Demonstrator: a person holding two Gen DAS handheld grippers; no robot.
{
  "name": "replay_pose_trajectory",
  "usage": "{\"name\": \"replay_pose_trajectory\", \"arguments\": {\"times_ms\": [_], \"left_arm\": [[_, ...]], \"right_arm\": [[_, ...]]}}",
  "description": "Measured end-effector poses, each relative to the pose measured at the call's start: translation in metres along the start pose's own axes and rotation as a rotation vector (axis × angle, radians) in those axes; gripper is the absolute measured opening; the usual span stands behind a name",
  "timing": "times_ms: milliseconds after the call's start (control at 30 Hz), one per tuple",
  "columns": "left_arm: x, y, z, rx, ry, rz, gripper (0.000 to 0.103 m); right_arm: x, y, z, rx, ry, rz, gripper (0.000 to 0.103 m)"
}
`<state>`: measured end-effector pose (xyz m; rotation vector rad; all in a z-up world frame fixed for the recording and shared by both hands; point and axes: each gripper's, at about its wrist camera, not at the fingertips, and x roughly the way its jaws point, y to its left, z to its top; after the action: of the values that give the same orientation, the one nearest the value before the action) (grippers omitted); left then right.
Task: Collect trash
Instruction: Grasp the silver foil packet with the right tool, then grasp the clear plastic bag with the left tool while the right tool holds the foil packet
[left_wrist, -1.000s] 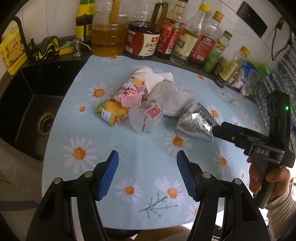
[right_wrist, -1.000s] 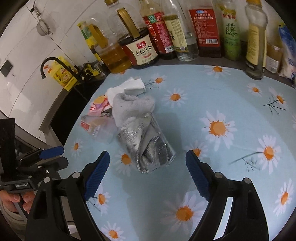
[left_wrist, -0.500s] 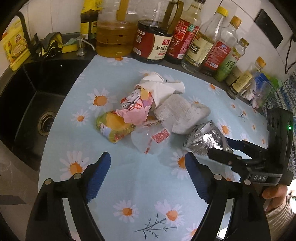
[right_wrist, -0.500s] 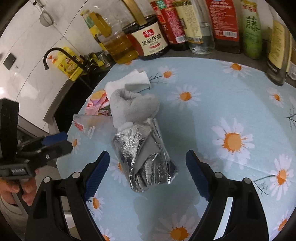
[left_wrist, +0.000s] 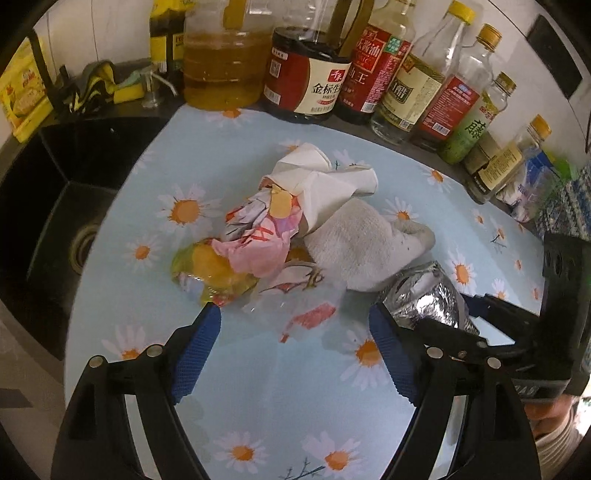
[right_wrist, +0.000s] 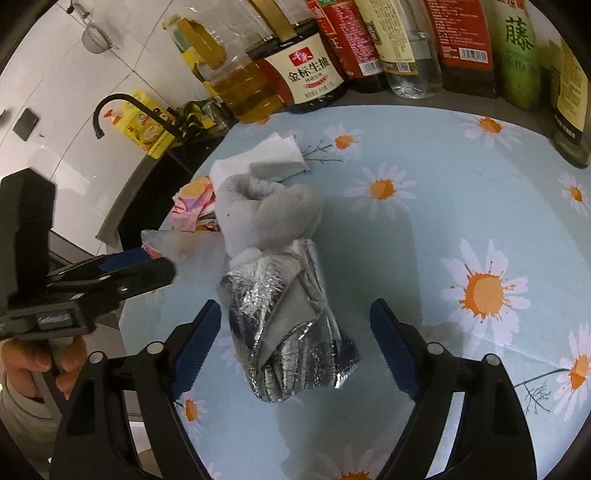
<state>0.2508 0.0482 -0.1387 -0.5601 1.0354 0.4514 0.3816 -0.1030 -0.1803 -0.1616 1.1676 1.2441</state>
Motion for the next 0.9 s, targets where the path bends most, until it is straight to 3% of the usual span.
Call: {"name": "replay_pose_trajectory", "arguments": {"times_ms": [67,333,367,467,900], "left_arm": [[0.003,-0.001,0.002,0.007,0.002,0.009,0.080],[0.010,-0.002,0.008,0.023,-0.004,0.013,0.077],[0.012,-0.001,0.008,0.018,0.002,0.005,0.066],[0.018,0.003,0.006,0.005,0.017,-0.014,0.056],[0.001,0.007,-0.010,0.022,-0.028,-0.049,0.056]], "right_arm": [[0.000,0.000,0.000,-0.011,0.004,0.003,0.066],[-0.004,0.004,-0.005,-0.027,-0.007,0.016,0.060],[-0.006,0.004,-0.006,-0.027,-0.009,0.018,0.060],[-0.008,0.004,-0.008,-0.025,-0.014,0.013,0.060],[-0.015,0.008,-0.021,0.013,-0.027,-0.007,0.060]]}}
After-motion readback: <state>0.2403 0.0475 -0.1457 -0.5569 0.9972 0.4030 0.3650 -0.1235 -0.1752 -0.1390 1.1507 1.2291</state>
